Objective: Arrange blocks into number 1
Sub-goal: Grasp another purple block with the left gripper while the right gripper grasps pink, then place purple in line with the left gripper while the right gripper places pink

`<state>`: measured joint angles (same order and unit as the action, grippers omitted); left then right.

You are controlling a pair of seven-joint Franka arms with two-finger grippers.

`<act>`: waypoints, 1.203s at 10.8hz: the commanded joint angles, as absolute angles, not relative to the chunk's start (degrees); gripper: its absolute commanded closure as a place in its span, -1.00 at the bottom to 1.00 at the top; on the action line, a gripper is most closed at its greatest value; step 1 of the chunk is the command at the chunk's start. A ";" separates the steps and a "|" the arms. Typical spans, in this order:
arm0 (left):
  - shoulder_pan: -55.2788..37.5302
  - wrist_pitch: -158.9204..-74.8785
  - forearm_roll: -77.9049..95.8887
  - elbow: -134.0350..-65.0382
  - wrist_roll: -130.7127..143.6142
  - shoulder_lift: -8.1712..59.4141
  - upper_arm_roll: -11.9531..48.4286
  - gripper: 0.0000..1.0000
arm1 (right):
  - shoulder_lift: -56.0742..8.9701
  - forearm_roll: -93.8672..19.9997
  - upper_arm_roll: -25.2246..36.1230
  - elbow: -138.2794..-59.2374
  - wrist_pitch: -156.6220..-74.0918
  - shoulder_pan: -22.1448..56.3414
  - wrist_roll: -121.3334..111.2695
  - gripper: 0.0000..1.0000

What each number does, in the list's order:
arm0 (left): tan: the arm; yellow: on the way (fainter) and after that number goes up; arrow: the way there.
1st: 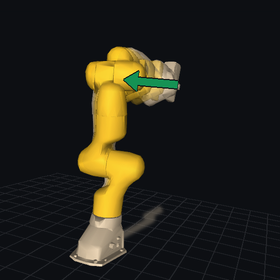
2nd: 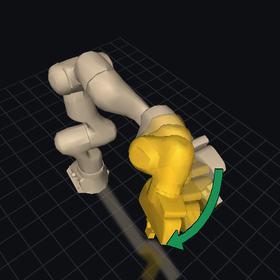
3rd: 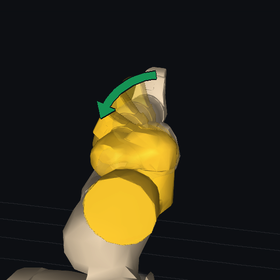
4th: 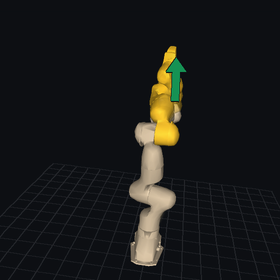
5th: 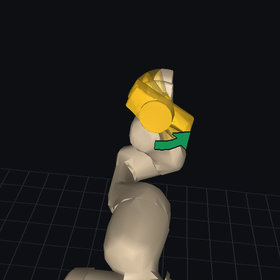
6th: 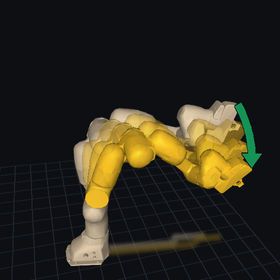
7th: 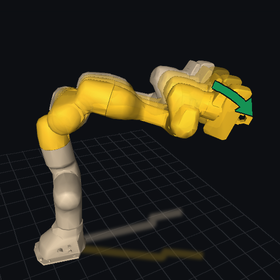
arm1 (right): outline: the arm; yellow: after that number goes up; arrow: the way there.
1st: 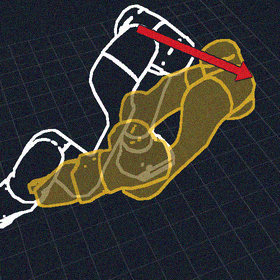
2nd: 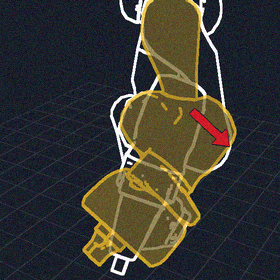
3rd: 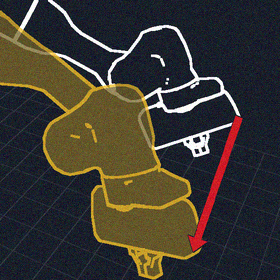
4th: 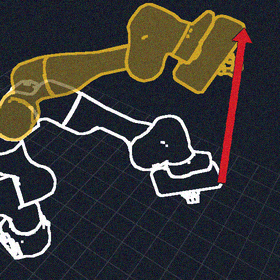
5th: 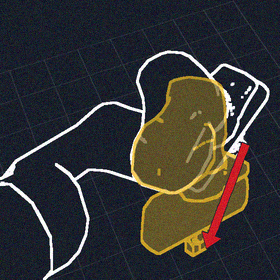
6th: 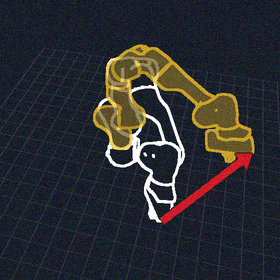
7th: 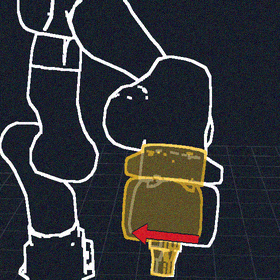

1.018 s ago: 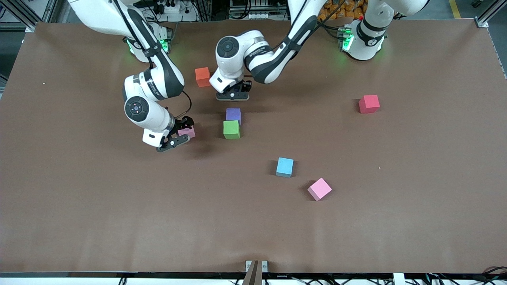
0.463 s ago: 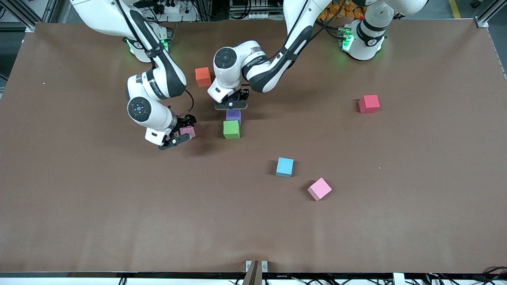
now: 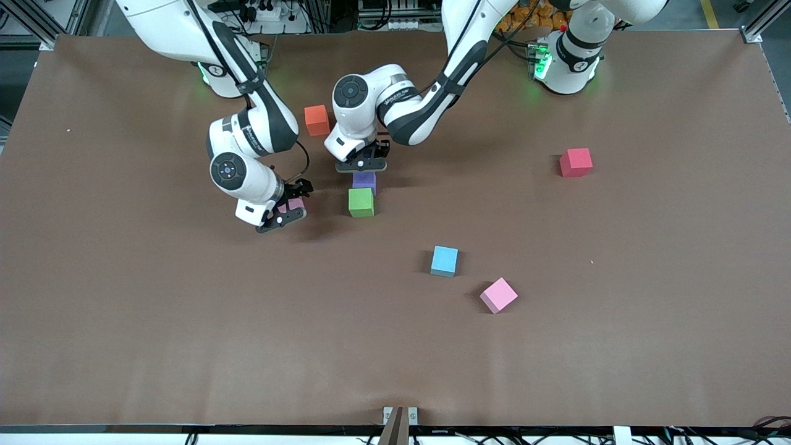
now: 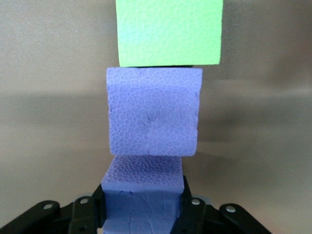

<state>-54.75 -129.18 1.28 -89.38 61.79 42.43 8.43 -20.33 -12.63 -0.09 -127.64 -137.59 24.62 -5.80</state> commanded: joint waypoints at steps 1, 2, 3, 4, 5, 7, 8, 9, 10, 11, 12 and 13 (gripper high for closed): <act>-54.93 -128.23 -0.26 -87.37 62.23 43.85 7.30 1.00 | -21.00 -13.80 0.00 -129.81 -141.93 24.87 -5.45 -0.86; -55.02 -128.15 -0.26 -86.49 62.31 44.38 7.21 1.00 | -21.09 -13.80 0.09 -129.90 -142.12 24.87 -5.45 -0.61; -54.93 -128.23 -0.26 -86.31 62.40 44.56 7.12 0.82 | -21.09 -13.80 0.09 -129.90 -142.03 24.61 -5.45 -0.31; -55.11 -128.23 -0.44 -86.22 62.23 44.56 7.03 -0.26 | -20.75 -13.80 0.09 -129.82 -141.60 24.17 -5.36 -0.03; -55.46 -128.23 -1.57 -86.22 62.40 44.47 7.03 -0.72 | -20.31 -13.80 0.17 -129.64 -141.50 23.91 -5.27 0.07; -56.51 -128.14 -2.90 -86.22 62.75 44.12 7.03 -1.00 | -19.25 -14.76 0.26 -129.03 -141.85 22.86 -5.10 0.07; -56.51 -127.88 -2.99 -86.39 63.19 43.77 7.03 -1.00 | -18.99 -16.77 0.35 -128.33 -142.03 22.85 -5.18 0.07; -56.60 -125.79 -2.99 -86.31 63.63 43.42 7.03 -1.00 | -18.90 -18.88 1.13 -127.28 -142.03 23.03 -5.10 0.06; -56.78 -124.03 -2.99 -86.40 63.81 42.29 7.03 -1.00 | -18.90 -20.29 1.49 -126.22 -142.21 23.20 -5.10 0.05; -56.78 -121.49 -2.99 -86.48 64.24 40.88 7.03 -1.00 | -18.90 -21.96 1.49 -125.08 -142.21 23.55 -4.31 0.05; -56.78 -119.29 -2.99 -86.57 65.38 39.13 7.03 -1.00 | -18.90 -23.02 1.49 -123.94 -142.29 23.90 -2.83 0.05; -56.52 -118.14 -2.99 -86.57 66.61 37.55 7.12 -1.00 | -18.90 -23.03 1.49 -122.62 -142.38 23.99 -1.25 0.05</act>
<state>-56.27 -121.16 -1.14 -85.79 63.47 41.25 7.37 -19.75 -21.48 1.50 -123.97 -142.57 23.62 -3.69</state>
